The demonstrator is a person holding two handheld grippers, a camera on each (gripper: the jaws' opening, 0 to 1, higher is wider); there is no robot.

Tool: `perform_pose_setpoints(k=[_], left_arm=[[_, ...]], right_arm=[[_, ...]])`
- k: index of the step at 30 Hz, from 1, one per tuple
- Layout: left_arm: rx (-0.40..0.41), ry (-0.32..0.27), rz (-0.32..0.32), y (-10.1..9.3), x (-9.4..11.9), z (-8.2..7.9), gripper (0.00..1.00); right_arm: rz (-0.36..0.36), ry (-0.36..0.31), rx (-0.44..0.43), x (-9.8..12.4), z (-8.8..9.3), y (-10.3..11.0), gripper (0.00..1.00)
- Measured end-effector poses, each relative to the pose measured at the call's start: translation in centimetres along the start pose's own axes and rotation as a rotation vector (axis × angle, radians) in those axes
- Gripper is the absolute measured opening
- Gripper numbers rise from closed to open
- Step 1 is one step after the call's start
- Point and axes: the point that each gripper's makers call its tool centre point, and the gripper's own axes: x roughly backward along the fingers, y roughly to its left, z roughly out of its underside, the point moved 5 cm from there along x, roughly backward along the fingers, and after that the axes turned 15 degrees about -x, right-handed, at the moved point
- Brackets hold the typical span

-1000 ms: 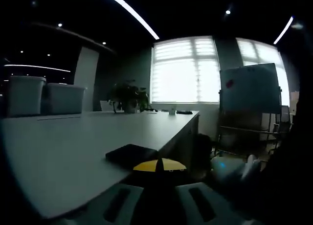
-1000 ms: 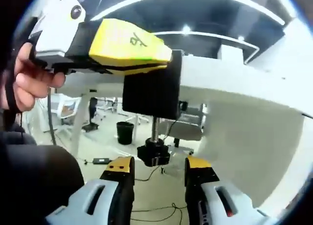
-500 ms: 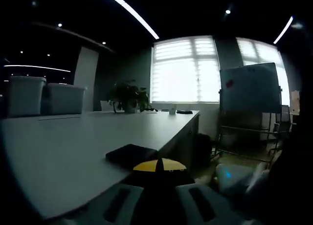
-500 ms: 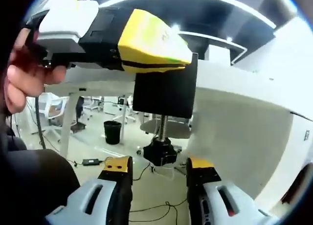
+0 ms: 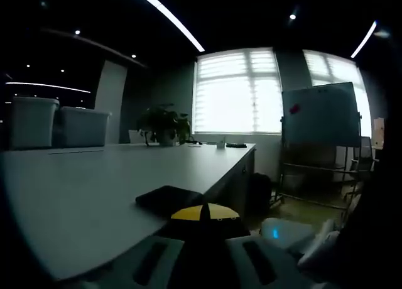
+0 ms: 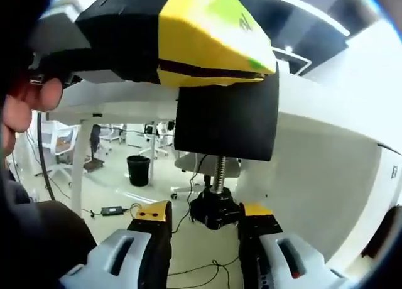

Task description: Clamp the fixed fixture on the desktop, loosen the retaining clip, secure it to the edge of the desk, and tighten the retaining clip.

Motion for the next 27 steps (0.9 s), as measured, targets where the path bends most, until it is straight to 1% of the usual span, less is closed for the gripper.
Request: perform_pose_setpoints(k=[3,6,8,10,14,16,18,20,22,24,27], left_arm=[[0.002,-0.001,0.0,0.0,0.0,0.0,0.01],[0.001,-0.001,-0.003,0.0,0.0,0.0,0.01],[0.0,-0.002,-0.003,0.1,-0.1,0.0,0.01],[-0.005,0.0,-0.002,0.1,-0.1,0.0,0.01],[-0.009,-0.001,-0.005,0.1,-0.1,0.0,0.01],[-0.009,0.0,-0.007,0.1,-0.1,0.1,0.01],[-0.008,0.0,-0.006,0.1,-0.1,0.1,0.01],[-0.009,0.003,-0.006,0.1,-0.1,0.1,0.01],[-0.008,0.004,-0.007,0.1,-0.1,0.1,0.01],[-0.005,0.003,-0.007,0.1,-0.1,0.1,0.01],[-0.004,0.004,-0.009,0.1,-0.1,0.0,0.01]], right_arm=[[0.024,-0.005,-0.008,0.1,-0.1,-0.6,0.28],[0.03,0.003,-0.024,0.0,0.0,-0.5,0.28],[0.04,0.015,-0.011,-0.2,0.3,-0.3,0.29],[0.046,0.014,-0.009,-0.1,0.2,-0.5,0.28],[0.01,0.025,-0.015,-0.1,0.1,-0.7,0.27],[-0.033,0.036,0.002,-0.2,0.1,-0.7,0.27],[-0.095,0.049,0.027,-0.4,0.1,-0.8,0.27],[-0.152,0.072,0.007,-0.4,0.1,-0.8,0.27],[-0.243,0.091,0.029,-0.4,0.0,-0.9,0.27],[-0.336,0.12,0.03,-0.5,0.0,-1.1,0.27],[-0.46,0.14,0.083,-0.6,-0.1,-1.3,0.26]])
